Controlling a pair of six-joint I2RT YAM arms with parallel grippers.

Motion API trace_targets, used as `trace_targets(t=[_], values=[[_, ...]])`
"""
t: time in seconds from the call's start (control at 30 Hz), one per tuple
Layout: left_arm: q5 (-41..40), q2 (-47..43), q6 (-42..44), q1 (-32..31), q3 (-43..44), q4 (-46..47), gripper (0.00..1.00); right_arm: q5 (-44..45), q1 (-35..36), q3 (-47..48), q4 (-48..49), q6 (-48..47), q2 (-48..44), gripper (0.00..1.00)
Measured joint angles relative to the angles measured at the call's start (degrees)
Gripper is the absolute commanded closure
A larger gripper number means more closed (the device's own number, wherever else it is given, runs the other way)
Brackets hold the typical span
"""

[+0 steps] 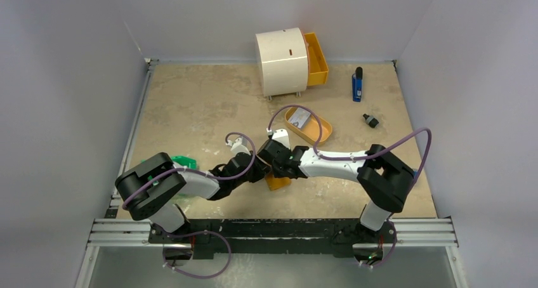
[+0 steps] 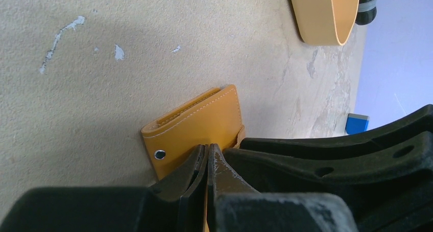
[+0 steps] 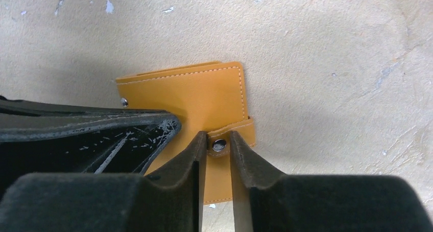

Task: Put the credit cards into the card holder
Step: Open the card holder at the center of the board.

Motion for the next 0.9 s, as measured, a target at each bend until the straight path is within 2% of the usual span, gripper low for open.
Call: trace_targets(t=[0.33, 0.7, 0.9], values=[[-0.02, 0.37, -0.42, 0.0, -0.39, 1.14, 1.0, 1.9, -0.07, -0.15, 0.0, 0.52, -0.13, 1.0], [-0.22, 0.48, -0.42, 0.0, -0.39, 1.16, 1.0, 2.36, -0.5, -3.3, -2.51, 2.84, -5.81, 1.0], [-0.22, 0.44, -0.31, 0.0, -0.35, 1.05, 1.0, 0.59, -3.15, -7.5, -2.49, 4.61, -11.13, 1.0]])
